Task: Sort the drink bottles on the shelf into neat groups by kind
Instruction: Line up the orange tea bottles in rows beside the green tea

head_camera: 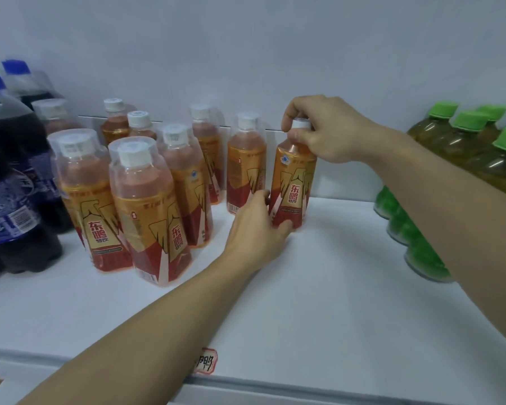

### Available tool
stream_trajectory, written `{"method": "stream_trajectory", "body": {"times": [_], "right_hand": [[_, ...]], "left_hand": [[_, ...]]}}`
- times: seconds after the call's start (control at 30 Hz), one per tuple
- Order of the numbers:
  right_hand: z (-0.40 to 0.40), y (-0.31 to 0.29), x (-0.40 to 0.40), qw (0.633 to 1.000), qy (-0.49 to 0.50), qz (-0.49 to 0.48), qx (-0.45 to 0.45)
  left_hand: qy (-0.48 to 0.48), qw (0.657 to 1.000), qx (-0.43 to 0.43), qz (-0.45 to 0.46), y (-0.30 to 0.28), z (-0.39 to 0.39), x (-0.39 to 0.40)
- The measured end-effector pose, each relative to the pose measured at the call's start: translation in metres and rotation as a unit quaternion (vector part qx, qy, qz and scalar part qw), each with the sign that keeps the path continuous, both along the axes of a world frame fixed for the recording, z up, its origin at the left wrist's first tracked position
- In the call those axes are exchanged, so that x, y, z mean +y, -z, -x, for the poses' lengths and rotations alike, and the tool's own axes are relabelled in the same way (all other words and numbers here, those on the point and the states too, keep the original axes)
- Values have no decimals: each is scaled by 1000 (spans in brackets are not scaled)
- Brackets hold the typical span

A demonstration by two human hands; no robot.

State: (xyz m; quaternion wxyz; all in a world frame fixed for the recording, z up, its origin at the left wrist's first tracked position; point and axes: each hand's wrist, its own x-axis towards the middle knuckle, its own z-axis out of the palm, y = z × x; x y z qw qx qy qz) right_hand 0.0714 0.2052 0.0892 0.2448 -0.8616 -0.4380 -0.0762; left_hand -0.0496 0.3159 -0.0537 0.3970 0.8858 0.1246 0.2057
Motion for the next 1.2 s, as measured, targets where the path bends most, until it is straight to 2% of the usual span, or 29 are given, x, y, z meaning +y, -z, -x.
{"method": "stream_trajectory", "body": {"times": [0.2,0.4,0.67,0.73,0.8,0.87,0.93,1.03,1.13,1.2], "right_hand": [[-22,1,14,999,13,32,-17],[-35,5,17,999,23,38,-30],[-39,-5,14,992,43,103,-62],[-33,-10,15,984,51,131,-110],[-20,-16,21,981,31,67,-182],[0,-24,35,987,-36,-17,-157],[14,-27,55,991,-82,38,-94],[11,-23,74,975,-69,191,-92],[1,-27,74,971,-68,221,-57],[-4,-32,76,969,-66,229,-65]], "left_hand": [[22,993,47,-108,2,0,6],[86,972,108,-191,2,-3,5],[72,963,123,-230,5,-11,0],[80,960,128,-237,5,-10,1],[89,959,124,-241,3,-9,3],[87,964,107,-229,-1,-8,6],[83,970,96,-209,-4,-6,7],[81,970,93,-208,-5,-2,9],[67,971,99,-205,-5,0,9],[45,973,104,-202,-6,1,10]]}}
